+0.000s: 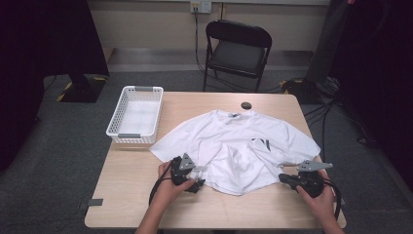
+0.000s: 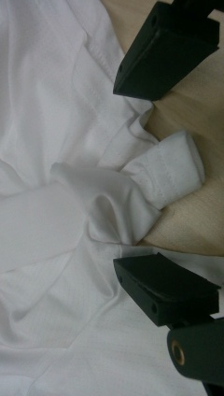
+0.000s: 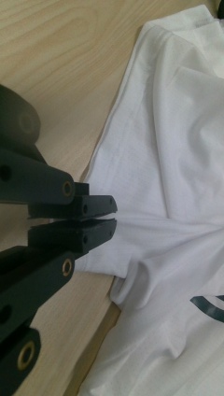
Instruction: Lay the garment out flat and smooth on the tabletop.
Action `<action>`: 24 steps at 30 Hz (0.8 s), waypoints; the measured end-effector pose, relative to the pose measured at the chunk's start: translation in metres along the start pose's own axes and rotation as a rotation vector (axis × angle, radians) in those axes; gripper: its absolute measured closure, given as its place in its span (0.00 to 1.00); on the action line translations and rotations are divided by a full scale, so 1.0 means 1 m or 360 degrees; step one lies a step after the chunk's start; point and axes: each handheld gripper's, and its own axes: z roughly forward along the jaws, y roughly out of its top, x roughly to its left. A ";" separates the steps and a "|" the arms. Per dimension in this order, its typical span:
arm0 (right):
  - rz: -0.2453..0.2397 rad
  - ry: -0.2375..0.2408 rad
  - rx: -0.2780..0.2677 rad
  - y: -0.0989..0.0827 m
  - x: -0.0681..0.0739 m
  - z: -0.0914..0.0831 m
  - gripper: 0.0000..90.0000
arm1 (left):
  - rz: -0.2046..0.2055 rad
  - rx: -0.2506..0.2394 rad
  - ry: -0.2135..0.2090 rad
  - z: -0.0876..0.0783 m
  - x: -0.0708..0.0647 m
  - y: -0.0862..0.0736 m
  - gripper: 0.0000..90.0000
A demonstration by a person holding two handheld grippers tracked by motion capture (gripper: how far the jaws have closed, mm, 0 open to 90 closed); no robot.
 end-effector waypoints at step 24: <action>-0.0047 0.0017 0.0038 -0.012 0.015 -0.015 0.97 | 0.0001 0.0001 -0.0002 0.000 0.000 0.000 0.15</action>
